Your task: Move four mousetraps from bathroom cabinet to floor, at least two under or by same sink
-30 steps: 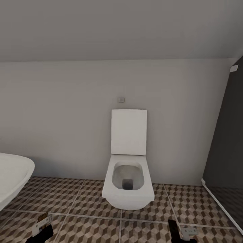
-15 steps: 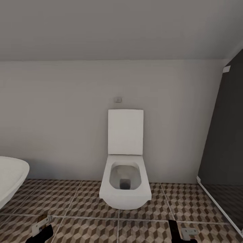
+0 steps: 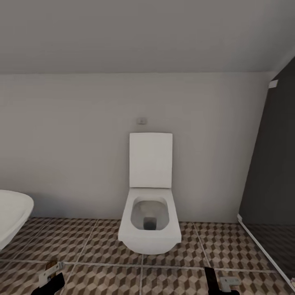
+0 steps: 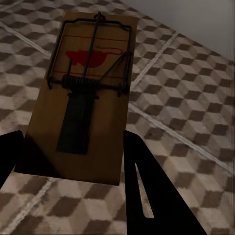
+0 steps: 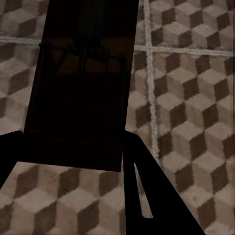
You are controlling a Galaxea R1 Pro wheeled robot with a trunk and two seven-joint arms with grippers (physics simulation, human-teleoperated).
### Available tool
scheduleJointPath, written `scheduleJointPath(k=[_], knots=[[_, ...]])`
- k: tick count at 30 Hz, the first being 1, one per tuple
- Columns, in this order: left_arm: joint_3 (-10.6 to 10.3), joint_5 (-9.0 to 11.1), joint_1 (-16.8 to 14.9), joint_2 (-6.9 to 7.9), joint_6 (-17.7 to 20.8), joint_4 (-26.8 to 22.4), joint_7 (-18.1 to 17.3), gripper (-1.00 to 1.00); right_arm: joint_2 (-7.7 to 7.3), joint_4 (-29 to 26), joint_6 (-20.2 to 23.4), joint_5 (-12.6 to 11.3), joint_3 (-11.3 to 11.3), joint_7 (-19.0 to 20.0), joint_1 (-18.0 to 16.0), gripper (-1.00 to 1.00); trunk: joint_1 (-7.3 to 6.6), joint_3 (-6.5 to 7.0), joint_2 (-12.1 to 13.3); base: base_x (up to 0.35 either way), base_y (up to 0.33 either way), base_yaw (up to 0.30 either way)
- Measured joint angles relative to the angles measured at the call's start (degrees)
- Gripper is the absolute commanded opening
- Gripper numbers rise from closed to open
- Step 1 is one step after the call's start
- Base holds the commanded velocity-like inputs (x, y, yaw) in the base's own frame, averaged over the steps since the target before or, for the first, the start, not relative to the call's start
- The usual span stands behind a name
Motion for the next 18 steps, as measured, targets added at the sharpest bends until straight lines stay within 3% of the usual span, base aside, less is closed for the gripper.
scheduleJointPath(k=[18], knots=[[-0.03,0.02,-0.01,-0.01,-0.09,0.01,0.00,-1.00,0.00,-0.01,0.01,0.01,-0.03,0.01,0.00,-1.00,0.00,0.00,0.00,0.000,-0.021,0.000]])
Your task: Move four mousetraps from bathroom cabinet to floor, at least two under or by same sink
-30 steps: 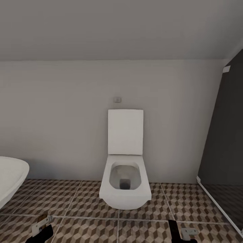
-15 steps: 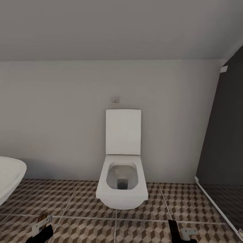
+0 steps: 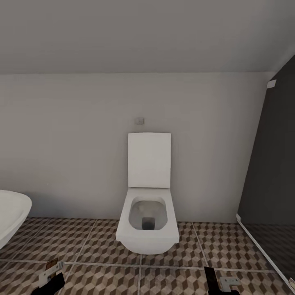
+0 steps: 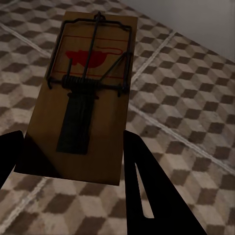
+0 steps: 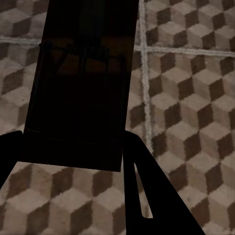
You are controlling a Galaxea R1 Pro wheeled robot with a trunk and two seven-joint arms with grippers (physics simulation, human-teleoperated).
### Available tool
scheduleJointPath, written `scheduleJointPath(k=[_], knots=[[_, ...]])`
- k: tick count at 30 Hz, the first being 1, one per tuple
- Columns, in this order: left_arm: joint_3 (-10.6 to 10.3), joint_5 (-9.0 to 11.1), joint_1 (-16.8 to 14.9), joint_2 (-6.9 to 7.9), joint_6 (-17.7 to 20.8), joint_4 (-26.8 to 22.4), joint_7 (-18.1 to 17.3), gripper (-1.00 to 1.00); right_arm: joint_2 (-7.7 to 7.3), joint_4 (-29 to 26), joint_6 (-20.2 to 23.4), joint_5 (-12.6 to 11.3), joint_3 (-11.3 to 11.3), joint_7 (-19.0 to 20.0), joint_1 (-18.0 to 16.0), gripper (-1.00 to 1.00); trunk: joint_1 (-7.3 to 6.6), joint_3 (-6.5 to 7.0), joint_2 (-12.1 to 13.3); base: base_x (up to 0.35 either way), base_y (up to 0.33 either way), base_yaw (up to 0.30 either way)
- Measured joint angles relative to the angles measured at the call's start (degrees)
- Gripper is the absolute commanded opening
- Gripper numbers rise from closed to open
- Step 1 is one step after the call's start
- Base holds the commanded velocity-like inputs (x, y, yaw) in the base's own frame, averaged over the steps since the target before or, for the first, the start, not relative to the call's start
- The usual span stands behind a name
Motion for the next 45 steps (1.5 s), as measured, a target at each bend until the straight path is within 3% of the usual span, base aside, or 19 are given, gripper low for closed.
scheduleJointPath(k=[6,8,10,13,15,18,22,28,35,38,42,45], knots=[[-0.72,-0.47,-0.02,-0.23,0.37,-0.36,0.07,-1.00,0.20,-0.44,0.61,0.08,0.08,0.15,0.00,-1.00,0.00,0.00,0.00,0.000,0.000,0.000],[-1.42,-1.55,-0.03,-0.93,1.10,-0.80,0.00,-1.00,0.26,-1.02,1.00,0.17,0.07,0.22,-0.03,-1.00,0.00,0.00,0.00,0.000,0.000,0.000],[-2.16,-4.26,-0.05,-2.15,3.69,-3.36,0.18,-1.00,0.55,-3.38,2.66,0.22,0.06,0.21,-0.07,-1.00,0.00,0.01,0.00,0.000,0.000,0.000],[-2.20,-7.72,-0.05,-2.67,7.44,-8.76,0.42,-1.00,0.79,-8.01,6.41,0.16,0.05,0.08,-0.08,-1.00,0.00,0.01,0.00,0.000,0.000,0.000],[-2.26,-11.16,-0.07,-2.74,11.83,-14.38,0.57,-1.00,0.88,-13.00,11.11,0.11,0.03,-0.01,-0.11,-1.00,-0.01,0.01,0.00,0.000,0.000,0.000],[-2.22,-14.08,-0.27,-2.79,17.69,-19.18,0.67,-1.00,0.97,-18.09,16.16,0.14,0.02,-0.05,-0.05,-1.00,0.00,0.01,0.00,0.000,0.000,0.000],[-2.30,-15.46,-0.46,-3.21,22.46,-20.84,0.75,-1.00,1.53,-19.96,18.30,-0.06,0.04,-0.21,-0.28,-1.00,0.00,0.00,0.00,0.000,0.000,0.000],[-2.33,-16.24,-2.88,-3.95,24.80,-20.95,1.02,-1.00,2.90,-19.93,19.20,-0.12,0.04,-2.02,-2.24,-1.00,0.00,0.01,0.00,0.000,0.000,0.000],[-2.21,-16.79,-7.85,-4.54,29.57,-19.72,2.86,-1.00,6.50,-9.58,18.68,-0.07,0.06,-3.56,-12.16,-1.00,0.00,0.01,0.00,0.000,0.000,0.000],[-2.22,-17.27,-8.91,-5.41,31.33,-18.94,3.12,-1.00,7.25,-7.74,18.59,-0.01,0.04,-3.62,-14.17,-1.00,0.00,0.00,0.00,0.000,0.000,0.000],[-2.25,-20.16,-9.49,-6.82,32.09,-18.51,3.17,-1.00,8.68,-6.78,18.53,0.25,0.08,-3.58,-15.25,-1.00,0.00,0.00,0.00,0.000,0.000,0.000],[-2.20,-21.50,-9.58,-7.08,32.11,-18.95,3.05,-1.00,9.09,-6.66,18.52,0.38,0.15,-3.55,-15.44,-1.00,0.00,0.00,0.00,0.000,0.000,0.000]])
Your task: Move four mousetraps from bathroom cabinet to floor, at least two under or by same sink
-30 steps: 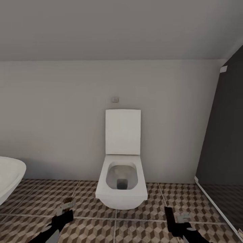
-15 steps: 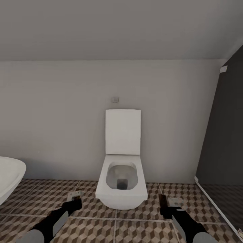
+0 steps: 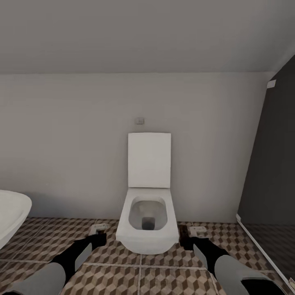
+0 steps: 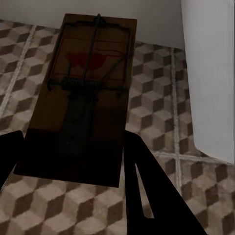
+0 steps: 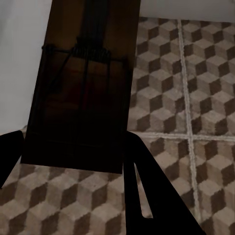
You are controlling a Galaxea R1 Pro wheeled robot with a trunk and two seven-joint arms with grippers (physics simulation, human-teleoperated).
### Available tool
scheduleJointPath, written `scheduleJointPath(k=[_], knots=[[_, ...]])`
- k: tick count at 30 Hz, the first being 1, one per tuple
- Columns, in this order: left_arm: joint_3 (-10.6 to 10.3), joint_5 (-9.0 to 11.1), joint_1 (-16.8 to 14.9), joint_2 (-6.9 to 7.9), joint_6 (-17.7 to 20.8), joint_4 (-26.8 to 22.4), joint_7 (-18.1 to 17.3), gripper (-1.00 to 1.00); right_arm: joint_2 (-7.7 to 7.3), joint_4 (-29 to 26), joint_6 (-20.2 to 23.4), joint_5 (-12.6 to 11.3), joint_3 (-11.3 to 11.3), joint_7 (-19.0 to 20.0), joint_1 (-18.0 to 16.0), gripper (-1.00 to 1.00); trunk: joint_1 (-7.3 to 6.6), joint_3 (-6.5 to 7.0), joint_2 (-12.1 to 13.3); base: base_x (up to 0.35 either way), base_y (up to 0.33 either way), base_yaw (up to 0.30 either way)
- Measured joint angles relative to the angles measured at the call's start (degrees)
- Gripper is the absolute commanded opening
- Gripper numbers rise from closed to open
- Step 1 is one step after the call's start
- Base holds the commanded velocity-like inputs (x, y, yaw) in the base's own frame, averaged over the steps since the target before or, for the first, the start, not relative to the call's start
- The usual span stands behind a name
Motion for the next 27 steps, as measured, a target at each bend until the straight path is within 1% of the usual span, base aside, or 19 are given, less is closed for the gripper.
scheduleJointPath(k=[2,6,14,16,19,23,27], knots=[[-0.03,-0.56,-0.03,-0.10,0.04,-0.62,-0.09,-1.00,0.09,0.00,0.00,0.34,0.12,-0.15,-0.07,-1.00,0.00,0.00,0.00,0.000,0.000,0.000],[-0.05,-0.86,-0.05,-0.14,0.03,-1.15,-0.14,-1.00,0.03,-0.49,0.06,0.38,0.19,-0.16,-0.12,-1.00,0.00,0.00,0.00,0.000,0.000,0.000],[-0.08,-0.98,-0.05,-0.15,0.08,-1.39,0.05,-1.00,0.15,-0.69,0.11,0.92,0.32,-0.46,-0.12,-1.00,0.00,-0.01,0.00,0.000,0.000,0.000],[-0.17,-0.96,-0.06,-0.15,-0.59,-1.51,-0.27,-1.00,-0.50,-1.34,-0.04,0.54,-0.01,-0.27,-0.15,-1.00,0.00,-0.01,0.00,0.000,0.000,0.000],[-0.16,-0.97,-0.06,-0.16,-1.59,-1.53,-0.25,-1.00,-0.48,-1.63,-0.05,0.44,0.01,-0.34,-0.14,-1.00,0.00,-0.01,0.00,0.000,0.000,0.000],[-0.16,-0.97,-0.06,-0.17,-1.17,-1.67,-0.19,-1.00,-0.30,-1.75,-0.09,0.74,0.03,-0.55,-0.14,-1.00,0.00,-0.01,0.00,0.000,0.000,0.000],[-0.11,-0.94,-0.06,-0.27,-1.88,-1.71,-0.12,-1.00,-0.33,-2.81,-0.06,0.85,0.13,-0.59,-0.15,-1.00,0.00,-0.01,0.00,0.000,0.000,0.000]])
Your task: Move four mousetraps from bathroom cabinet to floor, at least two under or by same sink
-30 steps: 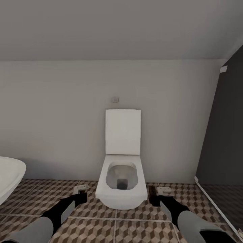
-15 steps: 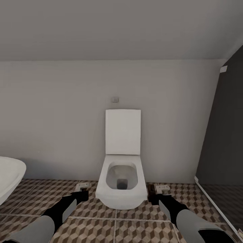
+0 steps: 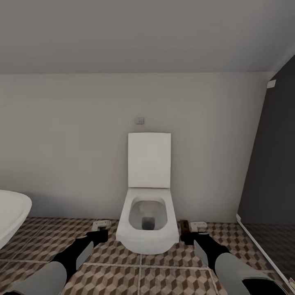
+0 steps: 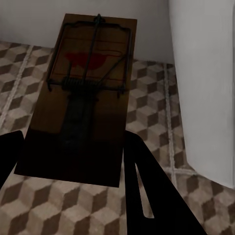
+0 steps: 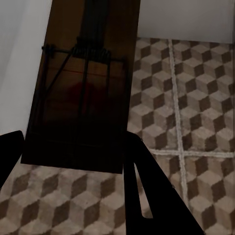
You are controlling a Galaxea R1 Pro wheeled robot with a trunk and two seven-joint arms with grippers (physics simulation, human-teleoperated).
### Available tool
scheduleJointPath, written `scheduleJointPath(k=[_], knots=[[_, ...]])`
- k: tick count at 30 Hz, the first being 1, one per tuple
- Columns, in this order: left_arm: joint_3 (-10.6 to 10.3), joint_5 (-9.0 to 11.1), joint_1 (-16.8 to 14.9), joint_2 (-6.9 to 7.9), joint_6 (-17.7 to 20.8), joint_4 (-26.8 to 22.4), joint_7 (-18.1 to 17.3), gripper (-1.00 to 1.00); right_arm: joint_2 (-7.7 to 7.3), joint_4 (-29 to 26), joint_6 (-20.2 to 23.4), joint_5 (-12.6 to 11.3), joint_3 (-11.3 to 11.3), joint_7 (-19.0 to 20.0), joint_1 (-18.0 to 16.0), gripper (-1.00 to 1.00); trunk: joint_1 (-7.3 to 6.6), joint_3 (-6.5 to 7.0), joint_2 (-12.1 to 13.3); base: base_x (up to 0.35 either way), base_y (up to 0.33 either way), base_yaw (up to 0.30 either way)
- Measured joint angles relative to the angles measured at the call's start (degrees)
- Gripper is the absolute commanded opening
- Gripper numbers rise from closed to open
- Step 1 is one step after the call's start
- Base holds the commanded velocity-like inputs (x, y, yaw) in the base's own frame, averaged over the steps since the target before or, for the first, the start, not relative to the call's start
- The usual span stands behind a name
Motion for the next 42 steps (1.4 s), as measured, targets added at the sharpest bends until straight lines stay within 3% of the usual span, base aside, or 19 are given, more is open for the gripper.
scheduleJointPath(k=[9,25,35,42], knots=[[-0.06,0.04,0.00,0.00,-0.33,-0.02,0.03,-1.00,-0.12,-1.10,0.15,0.17,0.04,-0.05,0.00,-1.00,0.00,0.00,0.00,0.000,0.000,0.000],[-0.13,0.05,0.00,0.01,-0.35,0.05,0.02,-1.00,-5.11,-1.13,0.79,-0.09,-0.40,-0.36,0.00,-1.00,0.00,0.00,0.00,0.000,0.000,0.000],[0.01,0.05,0.00,-0.06,-0.22,0.06,0.13,-1.00,-5.11,-1.11,0.83,-0.12,-0.41,-0.35,0.00,-1.00,0.00,0.00,0.00,0.013,0.000,0.000],[-0.02,0.04,0.00,-0.01,-0.24,0.07,0.19,-1.00,-5.02,-1.10,0.76,-0.08,-0.41,-0.31,0.00,-1.00,-0.03,0.00,0.00,0.246,0.000,0.000]])
